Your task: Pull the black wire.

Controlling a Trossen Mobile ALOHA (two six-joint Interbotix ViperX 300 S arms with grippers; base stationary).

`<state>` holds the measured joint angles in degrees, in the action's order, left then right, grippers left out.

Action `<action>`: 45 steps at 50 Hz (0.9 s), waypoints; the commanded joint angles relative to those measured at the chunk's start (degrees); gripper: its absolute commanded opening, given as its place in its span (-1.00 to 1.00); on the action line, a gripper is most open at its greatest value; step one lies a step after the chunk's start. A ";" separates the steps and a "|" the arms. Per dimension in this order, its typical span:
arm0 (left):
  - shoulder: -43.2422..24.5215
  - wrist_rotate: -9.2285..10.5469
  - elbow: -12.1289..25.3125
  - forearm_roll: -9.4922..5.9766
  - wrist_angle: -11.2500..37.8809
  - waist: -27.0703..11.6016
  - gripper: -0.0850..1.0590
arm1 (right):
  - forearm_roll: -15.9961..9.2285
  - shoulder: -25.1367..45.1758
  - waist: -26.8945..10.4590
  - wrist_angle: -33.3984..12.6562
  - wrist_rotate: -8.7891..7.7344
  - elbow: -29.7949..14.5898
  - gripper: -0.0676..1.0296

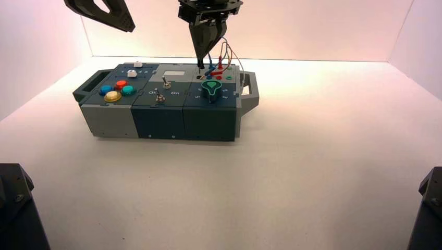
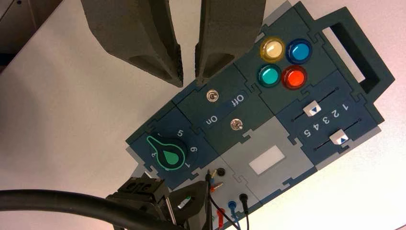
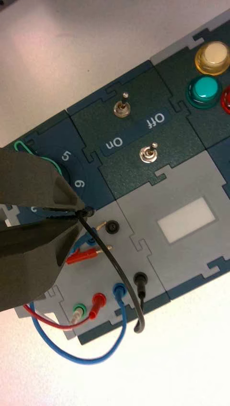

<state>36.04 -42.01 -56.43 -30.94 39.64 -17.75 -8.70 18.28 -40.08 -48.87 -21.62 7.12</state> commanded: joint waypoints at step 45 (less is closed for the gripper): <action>0.09 -0.70 -0.44 0.26 -6.94 0.18 -0.57 | -1.76 -15.82 0.00 4.66 0.70 11.69 0.05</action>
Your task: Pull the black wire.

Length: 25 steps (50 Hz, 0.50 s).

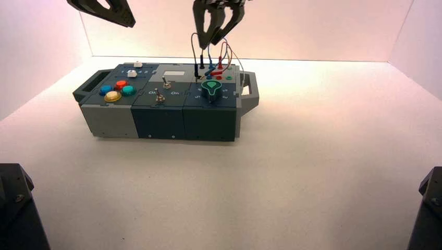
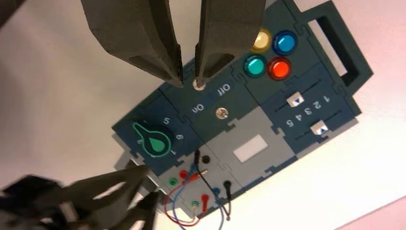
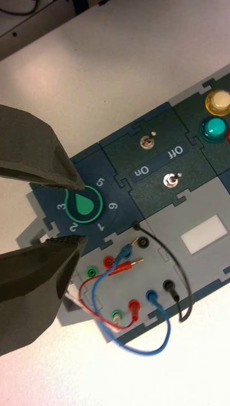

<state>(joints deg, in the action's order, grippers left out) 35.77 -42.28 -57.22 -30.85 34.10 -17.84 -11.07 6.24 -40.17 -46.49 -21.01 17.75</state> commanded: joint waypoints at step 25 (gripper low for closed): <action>-0.26 -0.97 -2.20 0.62 -9.84 2.81 -0.57 | 1.85 -13.62 4.04 17.93 1.05 14.24 0.05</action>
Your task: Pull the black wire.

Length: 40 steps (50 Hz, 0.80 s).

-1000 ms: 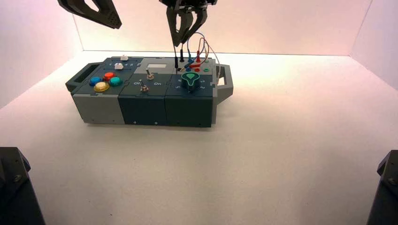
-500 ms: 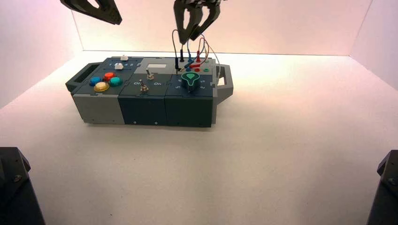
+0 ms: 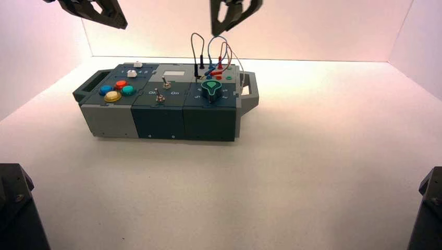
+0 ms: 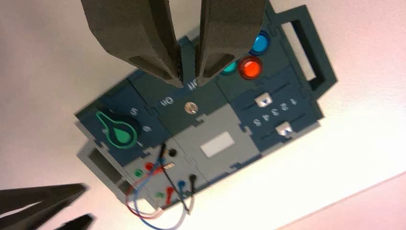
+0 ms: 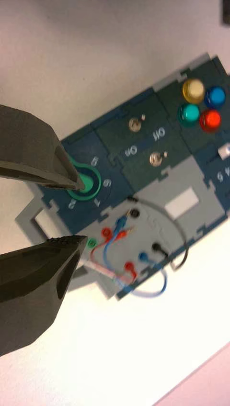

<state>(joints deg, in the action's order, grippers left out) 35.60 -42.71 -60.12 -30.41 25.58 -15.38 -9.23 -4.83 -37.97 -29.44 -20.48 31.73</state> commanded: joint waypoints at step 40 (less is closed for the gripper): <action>-2.20 -0.88 0.70 0.26 -2.20 0.53 -0.57 | 0.00 -5.71 3.34 0.70 0.35 2.90 0.05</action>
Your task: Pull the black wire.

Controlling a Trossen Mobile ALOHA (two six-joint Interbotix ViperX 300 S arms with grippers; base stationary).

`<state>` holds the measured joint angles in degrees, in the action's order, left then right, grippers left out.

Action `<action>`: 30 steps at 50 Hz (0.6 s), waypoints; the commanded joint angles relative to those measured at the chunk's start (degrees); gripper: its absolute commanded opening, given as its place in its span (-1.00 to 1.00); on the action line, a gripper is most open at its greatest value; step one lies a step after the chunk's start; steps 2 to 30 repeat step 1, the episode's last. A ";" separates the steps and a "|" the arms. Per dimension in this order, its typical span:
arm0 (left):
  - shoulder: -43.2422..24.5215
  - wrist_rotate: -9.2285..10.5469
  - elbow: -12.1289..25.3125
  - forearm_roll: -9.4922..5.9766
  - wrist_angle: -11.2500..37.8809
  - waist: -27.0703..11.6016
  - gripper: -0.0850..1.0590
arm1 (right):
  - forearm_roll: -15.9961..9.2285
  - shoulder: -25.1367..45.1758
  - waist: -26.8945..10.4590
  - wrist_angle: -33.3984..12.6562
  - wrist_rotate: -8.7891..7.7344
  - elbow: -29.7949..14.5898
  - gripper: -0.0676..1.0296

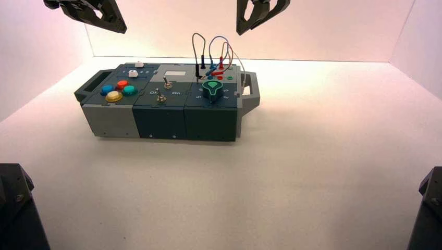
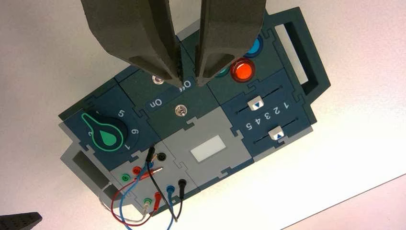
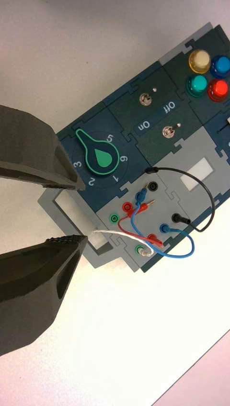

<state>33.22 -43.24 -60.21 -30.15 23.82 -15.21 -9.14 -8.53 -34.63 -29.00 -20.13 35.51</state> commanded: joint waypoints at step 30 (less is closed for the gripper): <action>0.18 -0.35 0.79 0.09 -0.44 0.44 -0.57 | -0.09 -2.11 0.00 0.26 0.00 -0.97 0.05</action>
